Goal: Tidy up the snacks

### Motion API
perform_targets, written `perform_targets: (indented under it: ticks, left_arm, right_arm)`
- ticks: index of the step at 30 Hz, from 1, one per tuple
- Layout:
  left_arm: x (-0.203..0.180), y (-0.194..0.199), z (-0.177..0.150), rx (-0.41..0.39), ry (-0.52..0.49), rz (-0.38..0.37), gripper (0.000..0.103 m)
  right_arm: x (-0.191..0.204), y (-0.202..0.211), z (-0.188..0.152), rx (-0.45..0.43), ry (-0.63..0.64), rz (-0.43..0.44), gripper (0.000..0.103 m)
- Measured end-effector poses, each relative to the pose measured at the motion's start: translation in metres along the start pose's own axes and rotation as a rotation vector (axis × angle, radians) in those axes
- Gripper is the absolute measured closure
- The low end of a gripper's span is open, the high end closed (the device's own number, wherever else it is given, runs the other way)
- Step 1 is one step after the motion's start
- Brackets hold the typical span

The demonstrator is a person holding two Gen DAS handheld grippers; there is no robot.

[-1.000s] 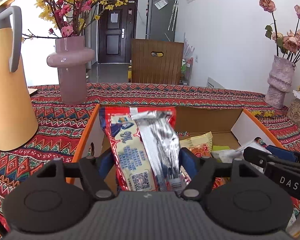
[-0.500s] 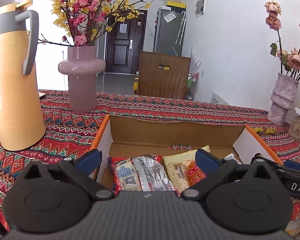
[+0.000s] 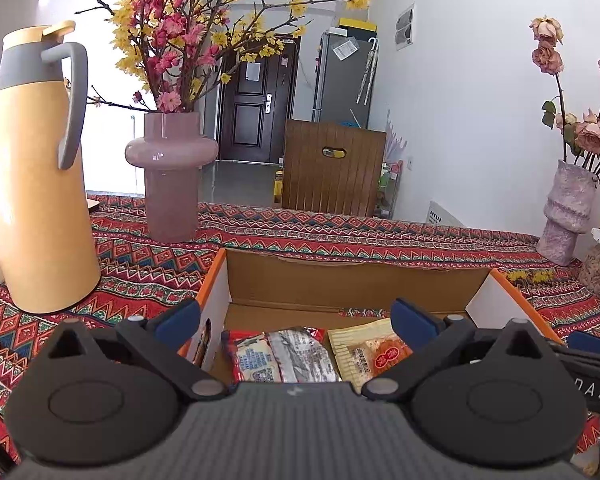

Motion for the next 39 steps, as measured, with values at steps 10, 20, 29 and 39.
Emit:
perform_targets:
  ticks: [10,20,29,39]
  left_arm:
    - [0.0,0.03,0.013,-0.04,0.013,0.0,0.0]
    - [0.012,0.066,0.006,-0.051,0.004,-0.003,0.0]
    - [0.031,0.093,-0.021,-0.002,-0.022,-0.01,0.0]
    - [0.049,0.103,-0.064,0.094,-0.06,-0.03,0.0]
  right_arm:
    - [0.007,0.027,0.014,-0.057,0.031,-0.007,0.0]
    - [0.013,0.061,0.005,-0.055,0.052,0.006,0.0]
    - [0.006,0.094,-0.023,-0.017,0.082,0.009,0.0]
    - [-0.008,0.113,-0.066,0.051,0.076,0.022,0.0]
Point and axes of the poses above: each gripper's, at about its wrist camera, not at the fingertips, and y roughly against the way its jaws point, x to its left, z to its top, the point moved 1 cm from there along -y, roughly the way its jaws point, and after that the axes turned 2 degrees about y, right-handed, at the moved point
